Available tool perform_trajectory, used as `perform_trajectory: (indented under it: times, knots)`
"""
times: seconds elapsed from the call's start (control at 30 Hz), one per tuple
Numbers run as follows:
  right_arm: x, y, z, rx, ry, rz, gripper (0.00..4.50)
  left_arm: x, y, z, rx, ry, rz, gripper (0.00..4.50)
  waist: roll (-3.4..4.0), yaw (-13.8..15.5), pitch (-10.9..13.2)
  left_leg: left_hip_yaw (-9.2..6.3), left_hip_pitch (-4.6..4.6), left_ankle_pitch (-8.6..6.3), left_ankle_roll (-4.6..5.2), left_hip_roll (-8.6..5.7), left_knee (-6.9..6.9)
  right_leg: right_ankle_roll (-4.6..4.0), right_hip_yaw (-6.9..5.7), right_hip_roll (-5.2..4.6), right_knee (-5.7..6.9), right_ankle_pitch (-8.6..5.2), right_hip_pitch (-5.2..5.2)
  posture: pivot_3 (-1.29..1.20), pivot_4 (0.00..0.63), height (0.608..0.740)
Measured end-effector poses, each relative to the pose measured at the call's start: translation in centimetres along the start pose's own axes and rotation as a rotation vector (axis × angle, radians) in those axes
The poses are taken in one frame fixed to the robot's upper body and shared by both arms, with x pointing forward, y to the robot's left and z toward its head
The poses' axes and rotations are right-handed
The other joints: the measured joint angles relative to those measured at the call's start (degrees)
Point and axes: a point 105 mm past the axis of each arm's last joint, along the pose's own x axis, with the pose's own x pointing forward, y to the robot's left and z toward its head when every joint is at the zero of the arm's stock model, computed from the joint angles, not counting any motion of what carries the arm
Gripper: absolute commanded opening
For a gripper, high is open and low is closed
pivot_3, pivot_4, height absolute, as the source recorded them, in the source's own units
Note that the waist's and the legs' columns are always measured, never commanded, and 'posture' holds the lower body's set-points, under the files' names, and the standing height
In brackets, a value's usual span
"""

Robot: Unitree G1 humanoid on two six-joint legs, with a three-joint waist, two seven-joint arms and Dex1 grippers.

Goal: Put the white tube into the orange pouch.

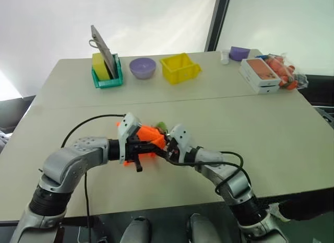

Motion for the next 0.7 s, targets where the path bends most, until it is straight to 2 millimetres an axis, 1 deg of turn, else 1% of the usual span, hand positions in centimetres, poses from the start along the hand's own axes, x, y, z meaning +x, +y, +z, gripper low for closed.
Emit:
perform_trajectory:
  times: [0.17,0.3,0.37,0.4,0.43,0.5,0.53,0.57,0.7]
  knots:
    - [0.8,0.3,0.2,-0.020,0.024,0.020,1.67,-0.2,0.0,0.0,0.010,0.012,0.005,0.00,0.01,0.0,0.0,-0.01,0.00,0.00,0.00,0.00,-0.01,0.00,0.00,0.00,0.01,0.01,-0.01,0.00,0.150,0.740]
    - [1.1,0.5,0.2,-0.020,0.043,0.036,1.67,-0.4,0.0,-0.1,0.010,0.023,0.012,0.00,0.01,0.0,0.0,0.00,-0.01,0.00,0.00,0.00,-0.01,0.00,0.00,0.00,0.01,0.01,-0.02,0.00,0.150,0.740]
    - [1.1,0.6,0.1,-0.017,0.048,0.048,2.54,-0.4,0.1,-0.1,0.010,0.022,0.013,0.00,0.01,0.0,0.0,0.00,0.00,0.00,0.00,0.00,-0.01,0.00,0.00,0.00,0.02,0.01,-0.01,0.00,0.150,0.740]
    - [1.0,0.6,0.1,-0.015,0.051,0.054,2.86,-0.5,0.1,-0.1,0.009,0.021,0.015,0.00,0.01,0.0,0.0,0.00,0.00,0.00,0.00,0.00,-0.01,0.01,0.00,0.00,0.02,0.01,-0.02,0.00,0.150,0.740]
    - [0.8,0.7,0.1,-0.014,0.051,0.065,3.36,-0.6,0.2,0.0,0.007,0.016,0.021,0.00,0.02,0.0,0.0,-0.01,-0.01,0.00,0.00,0.00,-0.01,0.01,0.00,0.00,0.02,0.01,-0.02,0.00,0.150,0.740]
    - [-0.1,0.8,0.8,-0.036,0.034,0.091,4.32,-1.1,0.6,0.2,-0.004,-0.005,0.042,0.00,0.02,0.0,0.0,-0.01,-0.01,0.00,0.00,0.00,-0.01,0.01,0.00,0.00,0.01,0.00,-0.02,0.00,0.150,0.740]
    - [-0.7,0.8,1.1,-0.051,0.021,0.098,4.42,-1.4,0.9,0.4,-0.010,-0.019,0.053,0.00,0.02,0.0,0.0,-0.01,-0.01,0.00,0.00,0.00,-0.02,0.03,0.00,0.00,0.01,0.00,-0.01,0.00,0.150,0.740]
    - [-1.2,0.9,1.4,-0.058,0.009,0.104,4.42,-1.8,1.1,0.7,-0.013,-0.036,0.063,0.00,0.01,0.0,0.0,-0.02,-0.01,0.00,0.00,0.00,-0.03,0.03,0.00,0.00,0.01,0.00,-0.01,0.00,0.150,0.740]
    - [-3.4,1.1,1.0,-0.064,0.015,0.136,4.42,-2.9,2.2,0.8,-0.032,-0.060,0.108,0.00,0.01,0.1,0.0,-0.01,0.00,0.00,0.00,0.00,-0.02,0.04,-0.01,0.00,0.00,-0.02,0.01,0.00,0.150,0.740]
